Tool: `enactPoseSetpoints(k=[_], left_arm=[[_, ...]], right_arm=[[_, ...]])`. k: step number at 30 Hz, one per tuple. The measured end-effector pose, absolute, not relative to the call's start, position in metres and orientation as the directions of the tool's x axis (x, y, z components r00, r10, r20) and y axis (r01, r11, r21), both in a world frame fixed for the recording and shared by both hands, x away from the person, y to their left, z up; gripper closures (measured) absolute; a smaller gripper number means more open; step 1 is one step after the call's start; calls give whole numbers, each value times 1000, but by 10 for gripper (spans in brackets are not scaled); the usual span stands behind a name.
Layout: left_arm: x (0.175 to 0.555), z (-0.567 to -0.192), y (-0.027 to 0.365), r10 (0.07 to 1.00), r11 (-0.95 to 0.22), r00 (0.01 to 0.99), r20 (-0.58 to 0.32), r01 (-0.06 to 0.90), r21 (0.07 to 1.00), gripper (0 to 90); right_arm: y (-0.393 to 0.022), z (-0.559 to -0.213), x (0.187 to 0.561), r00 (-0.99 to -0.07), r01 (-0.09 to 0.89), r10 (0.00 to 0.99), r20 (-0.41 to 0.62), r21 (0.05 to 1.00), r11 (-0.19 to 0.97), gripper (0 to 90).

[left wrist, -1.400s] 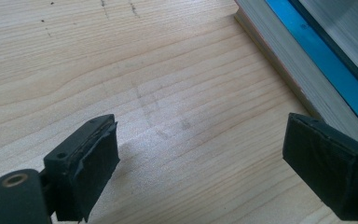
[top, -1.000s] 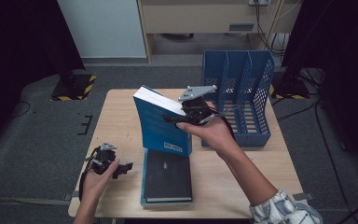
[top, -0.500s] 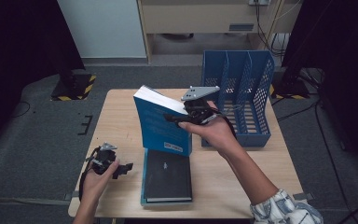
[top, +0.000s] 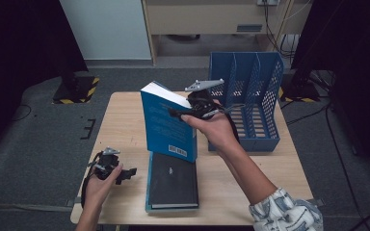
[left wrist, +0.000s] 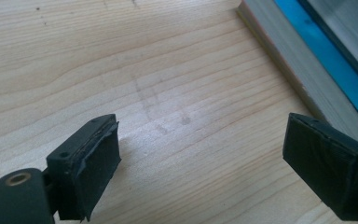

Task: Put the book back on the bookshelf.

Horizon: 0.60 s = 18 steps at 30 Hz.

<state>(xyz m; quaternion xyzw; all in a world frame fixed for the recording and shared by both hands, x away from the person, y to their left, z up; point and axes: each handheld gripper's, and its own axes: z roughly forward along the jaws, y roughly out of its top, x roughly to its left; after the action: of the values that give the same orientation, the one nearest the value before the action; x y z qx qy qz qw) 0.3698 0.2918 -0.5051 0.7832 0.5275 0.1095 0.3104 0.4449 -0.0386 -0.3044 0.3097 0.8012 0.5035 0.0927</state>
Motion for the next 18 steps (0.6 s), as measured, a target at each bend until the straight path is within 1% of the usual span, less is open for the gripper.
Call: enactPoseSetpoints(k=[3, 4, 7, 12, 18], left_arm=[[369, -504, 294, 902, -244, 408, -143, 753, 611, 96], [370, -505, 296, 910, -240, 395, -125, 747, 619, 92], [371, -508, 300, 911, -251, 397, -112, 749, 613, 81], [371, -511, 301, 911, -282, 404, -81, 755, 592, 81], [372, -513, 300, 906, -292, 414, -84, 757, 585, 78]], right_arm=[[-39, -303, 451, -752, 457, 623, 216, 852, 255, 605], [-39, -302, 452, -739, 474, 631, 235, 847, 239, 606], [-40, -300, 457, -719, 507, 639, 274, 835, 212, 607], [-34, -294, 459, -713, 511, 653, 255, 827, 234, 606], [-35, -289, 458, -703, 514, 664, 255, 827, 227, 606]])
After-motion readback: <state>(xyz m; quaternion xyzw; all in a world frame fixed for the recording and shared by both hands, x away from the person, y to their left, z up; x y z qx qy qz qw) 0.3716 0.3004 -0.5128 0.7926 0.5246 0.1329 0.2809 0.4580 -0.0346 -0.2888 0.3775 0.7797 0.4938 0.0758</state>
